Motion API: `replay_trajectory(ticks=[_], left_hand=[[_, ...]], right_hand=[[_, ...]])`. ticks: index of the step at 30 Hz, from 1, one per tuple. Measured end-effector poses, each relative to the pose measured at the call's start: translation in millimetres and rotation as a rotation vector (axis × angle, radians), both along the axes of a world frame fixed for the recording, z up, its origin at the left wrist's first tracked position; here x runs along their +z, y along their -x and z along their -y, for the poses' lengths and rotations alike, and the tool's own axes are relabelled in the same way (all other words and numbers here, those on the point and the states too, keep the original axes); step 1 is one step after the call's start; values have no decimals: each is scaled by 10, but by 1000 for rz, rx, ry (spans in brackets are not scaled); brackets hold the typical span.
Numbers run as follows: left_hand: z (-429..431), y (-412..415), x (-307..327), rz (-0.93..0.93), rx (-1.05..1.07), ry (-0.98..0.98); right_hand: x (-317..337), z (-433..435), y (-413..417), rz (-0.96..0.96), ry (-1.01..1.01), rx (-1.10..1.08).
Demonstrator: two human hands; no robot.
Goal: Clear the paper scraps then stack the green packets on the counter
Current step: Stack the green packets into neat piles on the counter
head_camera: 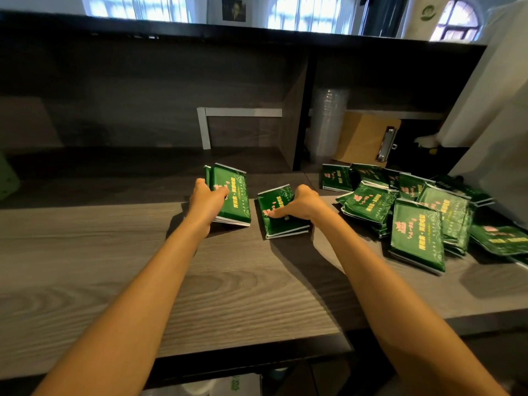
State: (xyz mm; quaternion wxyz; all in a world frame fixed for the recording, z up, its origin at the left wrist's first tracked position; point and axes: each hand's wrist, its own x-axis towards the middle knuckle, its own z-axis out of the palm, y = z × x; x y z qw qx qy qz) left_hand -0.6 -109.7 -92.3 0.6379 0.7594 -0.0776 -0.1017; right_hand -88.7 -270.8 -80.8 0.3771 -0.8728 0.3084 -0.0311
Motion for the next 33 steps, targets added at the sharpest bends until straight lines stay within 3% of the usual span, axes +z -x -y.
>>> replay_trajectory(ticks=[8,11,20,33], left_hand=[[10,19,-7,-36,8,18],[18,23,-22,-64,0,36],[105,131,-9,-110,-40,106],[125,217,-11,-127,-117,134]], right_hand=[[28,61,-3,477,-601,-146],[-7,34,-19,549,-694,-81],[-114,-200,-24,437,-219,113],[-137,-269,-39,416,-7,252]])
